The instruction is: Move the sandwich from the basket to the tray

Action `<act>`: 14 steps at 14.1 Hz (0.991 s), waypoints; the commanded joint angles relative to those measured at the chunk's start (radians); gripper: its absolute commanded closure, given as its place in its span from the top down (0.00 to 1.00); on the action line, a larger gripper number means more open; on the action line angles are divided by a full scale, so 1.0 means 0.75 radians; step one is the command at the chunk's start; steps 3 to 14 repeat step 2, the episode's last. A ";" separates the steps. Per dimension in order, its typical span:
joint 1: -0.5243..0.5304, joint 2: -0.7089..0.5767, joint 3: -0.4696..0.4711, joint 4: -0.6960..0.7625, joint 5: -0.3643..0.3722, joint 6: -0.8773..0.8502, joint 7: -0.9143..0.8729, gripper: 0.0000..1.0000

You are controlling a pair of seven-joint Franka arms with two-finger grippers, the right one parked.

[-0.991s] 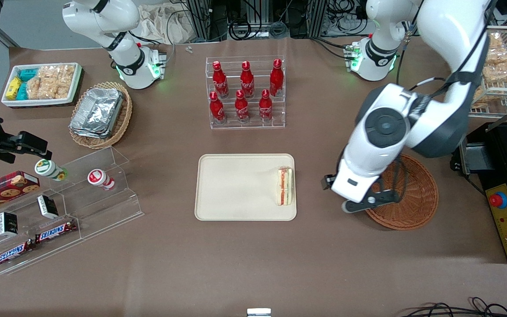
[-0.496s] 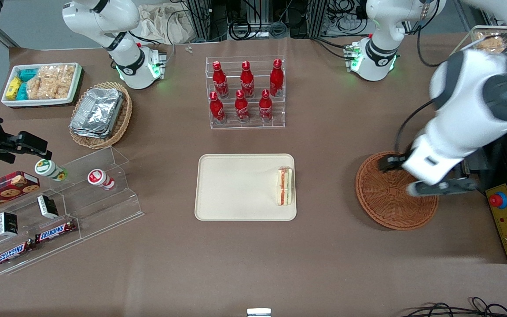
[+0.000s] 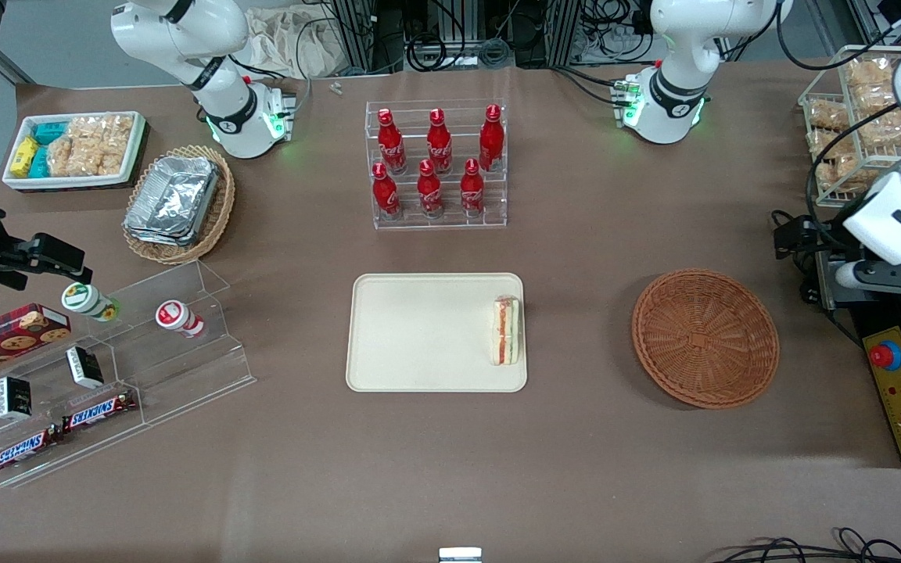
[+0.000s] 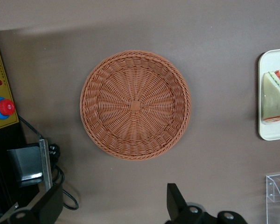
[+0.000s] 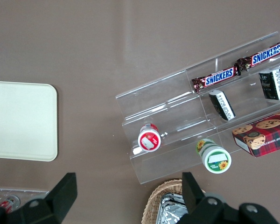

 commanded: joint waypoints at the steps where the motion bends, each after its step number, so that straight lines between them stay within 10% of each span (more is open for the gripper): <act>1: -0.016 0.085 -0.008 0.113 -0.001 -0.027 0.023 1.00; 14: -0.014 0.094 -0.006 0.131 -0.003 -0.067 0.031 1.00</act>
